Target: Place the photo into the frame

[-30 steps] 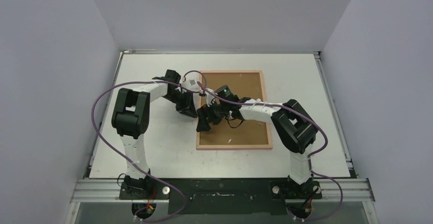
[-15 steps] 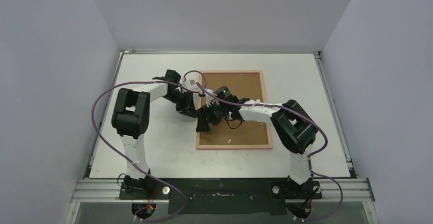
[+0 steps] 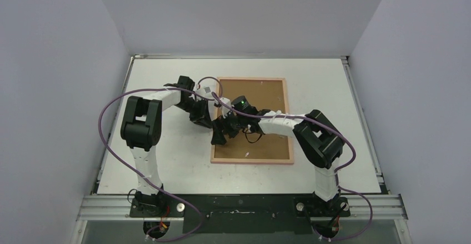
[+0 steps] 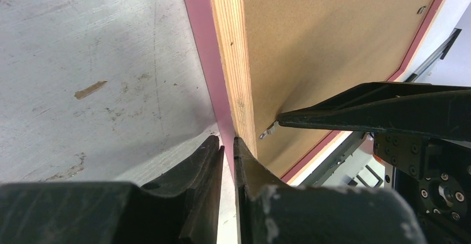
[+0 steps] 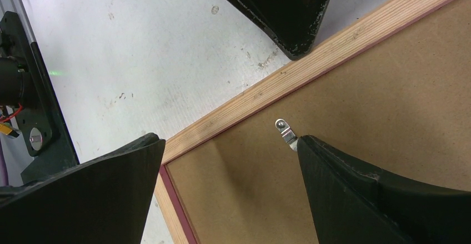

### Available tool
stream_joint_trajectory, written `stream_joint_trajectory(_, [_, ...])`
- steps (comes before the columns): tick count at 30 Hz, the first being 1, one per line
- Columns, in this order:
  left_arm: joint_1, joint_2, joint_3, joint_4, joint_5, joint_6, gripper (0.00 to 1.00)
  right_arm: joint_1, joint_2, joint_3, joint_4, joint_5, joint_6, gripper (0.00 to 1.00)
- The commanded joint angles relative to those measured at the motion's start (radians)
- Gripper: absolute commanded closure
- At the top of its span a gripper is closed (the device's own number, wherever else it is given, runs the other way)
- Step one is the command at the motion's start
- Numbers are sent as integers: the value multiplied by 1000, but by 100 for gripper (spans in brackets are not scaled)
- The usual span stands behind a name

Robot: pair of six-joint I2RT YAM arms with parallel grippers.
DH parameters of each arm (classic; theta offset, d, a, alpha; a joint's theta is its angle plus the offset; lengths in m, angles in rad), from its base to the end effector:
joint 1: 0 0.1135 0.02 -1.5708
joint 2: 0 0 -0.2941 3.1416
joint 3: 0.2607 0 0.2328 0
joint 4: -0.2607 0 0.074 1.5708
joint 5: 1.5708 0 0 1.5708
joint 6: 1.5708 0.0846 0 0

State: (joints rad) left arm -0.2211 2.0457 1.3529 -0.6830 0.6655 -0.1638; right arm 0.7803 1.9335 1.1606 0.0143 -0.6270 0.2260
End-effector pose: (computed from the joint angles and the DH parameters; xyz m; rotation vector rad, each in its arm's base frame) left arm 0.3721 -0.1372 0.1397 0.1813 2.8994 -1.0392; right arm 0.2712 0.3383 0.1763 -0.9999 2.2655 1.2051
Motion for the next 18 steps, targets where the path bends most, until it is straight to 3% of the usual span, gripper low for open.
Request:
stream_joint_trajectory(1, [-8,14,13,43,-73,25,88,58,-25,-26,13,-78,39,7])
stream_joint_trajectory(10, [-9,21,20,42,-69,23,88,78,-60,-51,11,-84,50,7])
stream_joint_trajectory(18, [-6,19,20,36,-71,27,88,16,-75,3,-47,-64,7,6])
